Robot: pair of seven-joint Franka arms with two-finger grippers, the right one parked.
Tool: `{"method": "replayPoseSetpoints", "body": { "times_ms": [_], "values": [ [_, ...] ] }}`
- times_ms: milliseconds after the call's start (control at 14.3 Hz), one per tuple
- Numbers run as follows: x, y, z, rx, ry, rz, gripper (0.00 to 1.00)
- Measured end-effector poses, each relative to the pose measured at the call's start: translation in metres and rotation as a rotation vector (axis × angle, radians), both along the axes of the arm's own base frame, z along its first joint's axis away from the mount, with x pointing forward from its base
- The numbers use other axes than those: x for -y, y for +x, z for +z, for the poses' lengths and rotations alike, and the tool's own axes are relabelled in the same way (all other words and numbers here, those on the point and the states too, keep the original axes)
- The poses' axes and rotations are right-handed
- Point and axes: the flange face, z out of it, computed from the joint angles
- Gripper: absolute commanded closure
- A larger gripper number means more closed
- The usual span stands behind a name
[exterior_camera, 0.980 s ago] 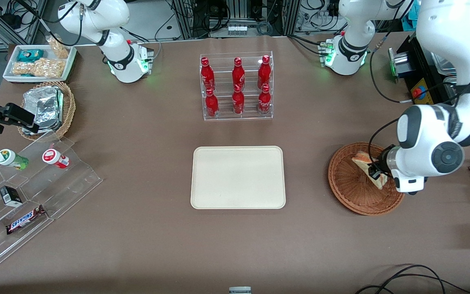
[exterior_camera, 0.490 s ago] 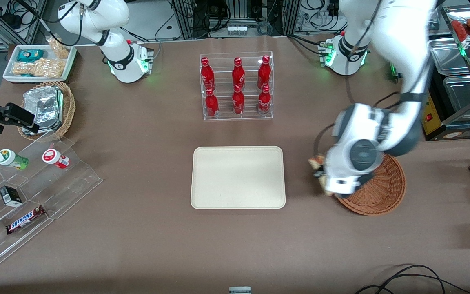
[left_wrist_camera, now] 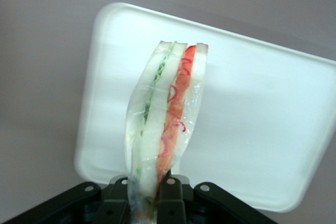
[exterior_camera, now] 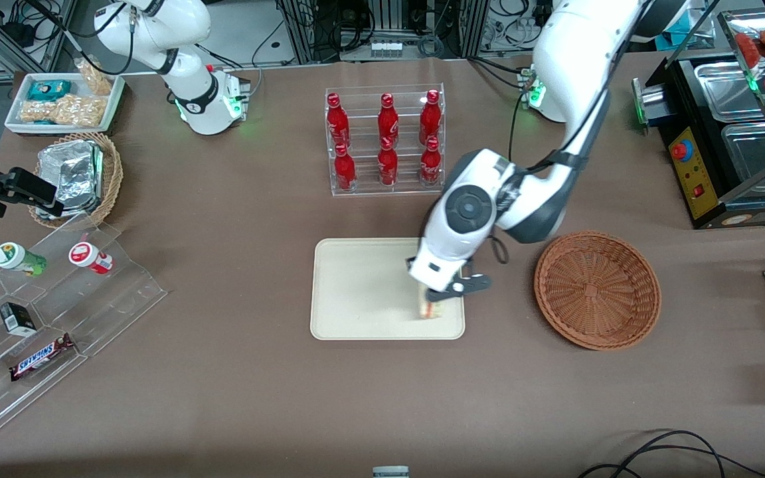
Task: Place sandwich from basket to tray
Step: 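Lift the sandwich and carry it over the cream tray, then lower the sandwich onto the tray and open the left gripper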
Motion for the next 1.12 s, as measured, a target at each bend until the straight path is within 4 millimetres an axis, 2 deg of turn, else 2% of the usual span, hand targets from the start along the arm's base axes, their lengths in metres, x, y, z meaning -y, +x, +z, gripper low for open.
{"method": "replayPoseSetpoints", "body": {
  "times_ms": [210, 420, 700, 980, 1050, 1120],
  "values": [
    [0.052, -0.025, -0.027, 0.004, -0.015, -0.061, 0.93],
    [0.079, -0.04, -0.056, 0.036, 0.059, -0.065, 0.92],
    [0.083, -0.035, -0.076, 0.037, 0.076, -0.033, 0.9],
    [0.083, -0.027, -0.073, 0.046, 0.07, 0.018, 0.88],
    [0.083, -0.025, -0.071, 0.05, 0.068, 0.022, 0.84],
    [0.083, -0.025, -0.07, 0.052, 0.067, 0.024, 0.67]
  ]
}}
